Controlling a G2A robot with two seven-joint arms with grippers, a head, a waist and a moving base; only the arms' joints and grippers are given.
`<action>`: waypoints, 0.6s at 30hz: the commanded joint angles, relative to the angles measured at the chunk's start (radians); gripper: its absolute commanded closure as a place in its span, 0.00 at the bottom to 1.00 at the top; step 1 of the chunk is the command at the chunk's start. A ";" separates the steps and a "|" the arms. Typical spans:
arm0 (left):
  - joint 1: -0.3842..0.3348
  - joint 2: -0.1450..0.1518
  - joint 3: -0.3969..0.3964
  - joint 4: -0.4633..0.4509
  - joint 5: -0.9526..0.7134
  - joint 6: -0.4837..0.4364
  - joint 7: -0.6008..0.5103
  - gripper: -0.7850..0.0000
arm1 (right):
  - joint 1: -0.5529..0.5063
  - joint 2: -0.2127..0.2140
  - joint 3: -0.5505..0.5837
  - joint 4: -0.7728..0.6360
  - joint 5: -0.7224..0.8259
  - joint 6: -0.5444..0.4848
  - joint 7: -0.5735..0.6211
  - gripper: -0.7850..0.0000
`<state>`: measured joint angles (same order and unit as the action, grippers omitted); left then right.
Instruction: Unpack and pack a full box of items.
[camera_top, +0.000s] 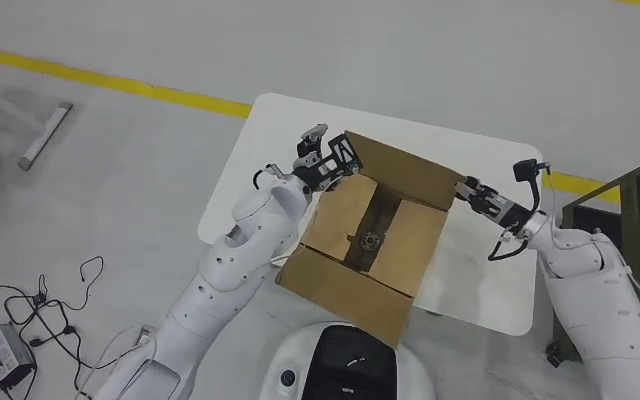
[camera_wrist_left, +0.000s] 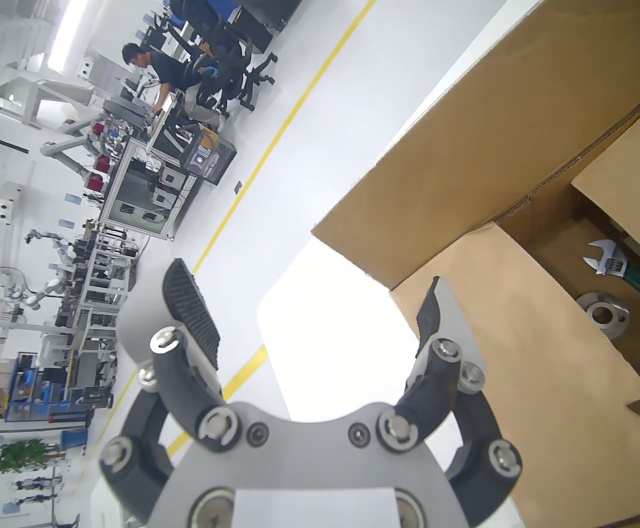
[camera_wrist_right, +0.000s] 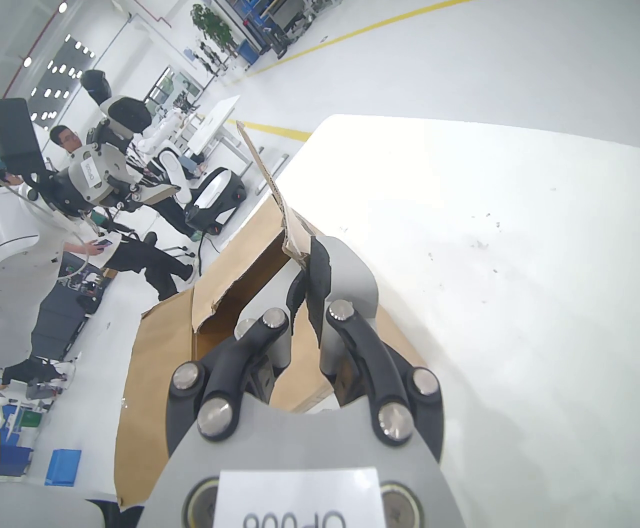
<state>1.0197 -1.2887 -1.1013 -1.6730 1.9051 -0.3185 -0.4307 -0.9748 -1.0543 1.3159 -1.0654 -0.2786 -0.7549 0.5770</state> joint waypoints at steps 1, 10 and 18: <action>0.012 0.001 -0.010 -0.008 -0.014 -0.008 -0.007 0.00 | 0.000 -0.001 -0.004 0.020 0.012 0.015 0.004 1.00; 0.030 0.001 -0.010 -0.026 -0.049 -0.075 -0.021 0.00 | 0.025 -0.013 -0.048 0.114 -0.007 0.033 -0.036 1.00; 0.030 0.000 -0.006 -0.021 -0.072 -0.131 -0.045 0.00 | 0.051 -0.026 -0.090 0.193 -0.024 0.016 -0.064 1.00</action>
<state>1.0510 -1.2887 -1.1102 -1.6957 1.8342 -0.4343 -0.4739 -0.9267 -1.0797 1.2288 -0.8791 -0.3019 -0.7371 0.5145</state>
